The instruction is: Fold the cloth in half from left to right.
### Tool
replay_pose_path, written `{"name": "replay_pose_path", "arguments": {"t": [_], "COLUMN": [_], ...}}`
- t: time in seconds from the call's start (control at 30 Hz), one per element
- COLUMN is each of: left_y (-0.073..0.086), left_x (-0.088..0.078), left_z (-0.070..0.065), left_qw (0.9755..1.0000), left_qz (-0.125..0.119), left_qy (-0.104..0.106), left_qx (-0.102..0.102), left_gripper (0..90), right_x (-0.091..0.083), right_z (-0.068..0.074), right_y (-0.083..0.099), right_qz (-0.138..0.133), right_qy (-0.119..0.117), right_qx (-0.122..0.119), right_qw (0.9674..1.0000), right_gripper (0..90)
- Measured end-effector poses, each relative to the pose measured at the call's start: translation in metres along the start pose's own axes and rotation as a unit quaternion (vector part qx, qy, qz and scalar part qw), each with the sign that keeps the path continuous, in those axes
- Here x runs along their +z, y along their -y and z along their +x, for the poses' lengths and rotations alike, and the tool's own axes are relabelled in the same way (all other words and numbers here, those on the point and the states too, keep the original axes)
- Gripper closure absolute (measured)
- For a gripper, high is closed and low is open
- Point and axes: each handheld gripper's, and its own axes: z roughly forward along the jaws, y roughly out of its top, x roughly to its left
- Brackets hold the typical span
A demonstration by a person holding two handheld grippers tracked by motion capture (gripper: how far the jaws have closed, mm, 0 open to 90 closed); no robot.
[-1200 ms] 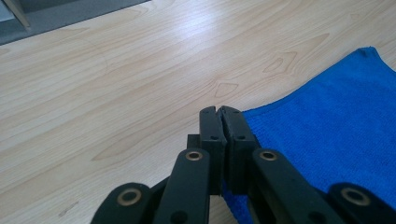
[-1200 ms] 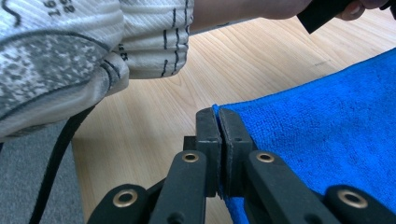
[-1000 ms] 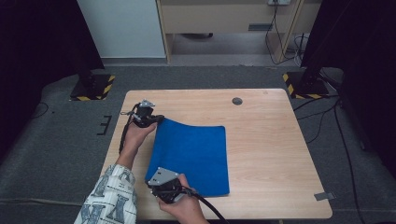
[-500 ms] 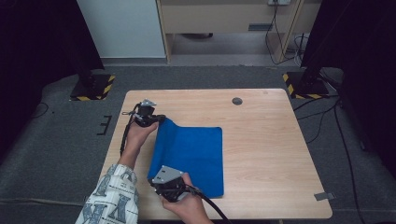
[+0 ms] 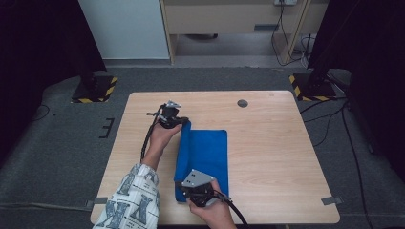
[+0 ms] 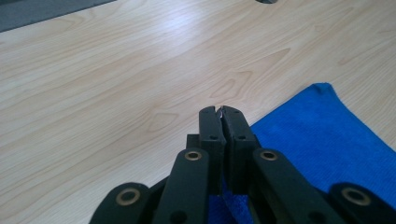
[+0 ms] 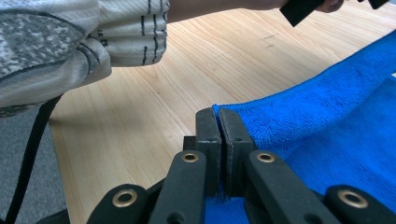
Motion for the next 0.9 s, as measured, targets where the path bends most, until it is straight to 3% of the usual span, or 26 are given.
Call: {"name": "replay_pose_path", "arguments": {"t": [0.47, 0.9], "left_y": [-0.008, -0.01], "left_x": [0.023, 0.041], "left_z": [-0.031, -0.047], "left_qw": [0.9998, 0.9996], "left_qz": [-0.005, 0.001], "left_qy": [0.019, 0.028], "left_qx": [-0.001, 0.0], "left_gripper": [87.2, 87.2], "right_x": [-0.027, -0.043], "right_z": [-0.013, -0.024], "right_y": [0.02, 0.034], "right_qz": [0.013, 0.023], "right_qy": [0.026, 0.042], "right_qx": [-0.006, -0.004], "right_qw": [0.9996, 0.9988], "right_gripper": [88.0, 88.0]}}
